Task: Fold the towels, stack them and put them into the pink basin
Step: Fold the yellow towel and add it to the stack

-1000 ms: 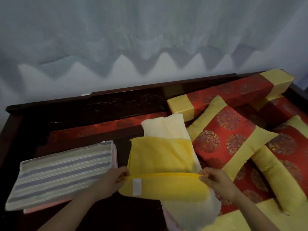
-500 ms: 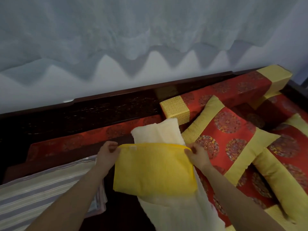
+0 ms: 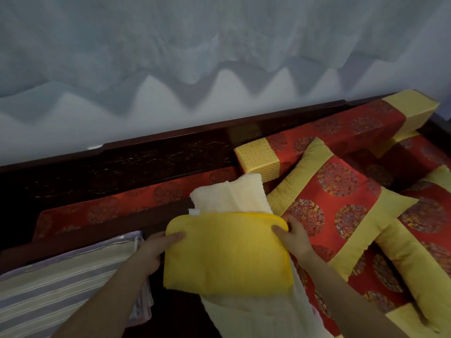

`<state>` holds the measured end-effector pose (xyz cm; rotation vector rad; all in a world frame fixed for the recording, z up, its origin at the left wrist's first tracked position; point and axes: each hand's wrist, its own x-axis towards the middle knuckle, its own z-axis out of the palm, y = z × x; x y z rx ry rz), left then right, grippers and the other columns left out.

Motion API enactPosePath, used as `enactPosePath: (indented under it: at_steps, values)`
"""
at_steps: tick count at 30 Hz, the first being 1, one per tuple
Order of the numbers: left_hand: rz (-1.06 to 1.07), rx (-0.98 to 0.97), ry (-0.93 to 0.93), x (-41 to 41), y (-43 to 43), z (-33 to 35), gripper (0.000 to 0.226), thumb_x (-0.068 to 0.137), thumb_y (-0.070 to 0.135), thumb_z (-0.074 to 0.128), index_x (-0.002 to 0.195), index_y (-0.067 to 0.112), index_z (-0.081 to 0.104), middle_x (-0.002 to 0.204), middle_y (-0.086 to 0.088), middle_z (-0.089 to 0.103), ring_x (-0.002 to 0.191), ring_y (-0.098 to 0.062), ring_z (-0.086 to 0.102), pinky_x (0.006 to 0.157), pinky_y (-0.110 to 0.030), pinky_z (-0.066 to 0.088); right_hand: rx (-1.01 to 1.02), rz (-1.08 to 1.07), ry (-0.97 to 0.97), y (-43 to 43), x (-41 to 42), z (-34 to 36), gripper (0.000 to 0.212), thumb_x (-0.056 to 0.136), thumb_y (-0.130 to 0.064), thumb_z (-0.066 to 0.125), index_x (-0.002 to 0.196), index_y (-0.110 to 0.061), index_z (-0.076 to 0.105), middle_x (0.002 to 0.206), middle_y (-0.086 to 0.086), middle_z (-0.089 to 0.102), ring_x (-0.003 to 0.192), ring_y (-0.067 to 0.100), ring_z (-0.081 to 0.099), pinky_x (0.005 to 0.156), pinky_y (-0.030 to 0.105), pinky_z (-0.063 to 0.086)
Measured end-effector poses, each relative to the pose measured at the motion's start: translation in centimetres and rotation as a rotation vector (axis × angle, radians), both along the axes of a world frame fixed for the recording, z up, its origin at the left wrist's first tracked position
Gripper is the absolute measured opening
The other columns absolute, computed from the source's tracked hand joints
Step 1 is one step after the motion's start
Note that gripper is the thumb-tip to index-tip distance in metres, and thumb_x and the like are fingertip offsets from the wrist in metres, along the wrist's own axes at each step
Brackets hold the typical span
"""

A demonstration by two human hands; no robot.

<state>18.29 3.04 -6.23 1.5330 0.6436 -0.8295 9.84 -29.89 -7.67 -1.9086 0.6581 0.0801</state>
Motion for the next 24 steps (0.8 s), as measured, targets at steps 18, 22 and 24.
enactPosePath:
  at_steps: [18, 22, 24]
  values:
    - [-0.037, -0.218, -0.115, -2.2, 1.5, 5.5, 0.049, 0.079, 0.016, 0.070, 0.125, 0.019, 0.052, 0.116, -0.007, 0.063, 0.105, -0.029, 0.061, 0.085, -0.051, 0.051, 0.171, 0.024, 0.081, 3.1, -1.2, 6.6, 0.043, 0.091, -0.022, 0.060, 0.132, -0.016, 0.047, 0.118, 0.003, 0.059, 0.104, 0.024, 0.059, 0.088, 0.040, 0.051]
    - [-0.144, 0.020, -0.377, -4.7, 5.9, 9.8, 0.032, 0.089, 0.026, 0.061, 0.116, 0.026, 0.044, 0.109, 0.000, 0.060, 0.097, -0.019, 0.061, 0.079, -0.043, 0.055, 0.134, 0.159, -0.092, 7.4, -0.8, 11.2, 0.030, 0.091, -0.026, 0.060, 0.117, -0.035, 0.048, 0.110, -0.011, 0.058, 0.097, 0.009, 0.057, 0.079, 0.031, 0.049]
    - [-0.150, 0.192, -0.529, -5.7, 8.7, 11.6, 0.032, 0.089, 0.029, 0.060, 0.115, 0.020, 0.043, 0.102, 0.000, 0.059, 0.089, -0.016, 0.061, 0.069, -0.034, 0.054, 0.202, 0.192, -0.113, 10.0, -0.3, 13.2, 0.021, 0.090, -0.026, 0.061, 0.102, -0.039, 0.050, 0.104, -0.013, 0.059, 0.093, 0.007, 0.058, 0.074, 0.029, 0.049]
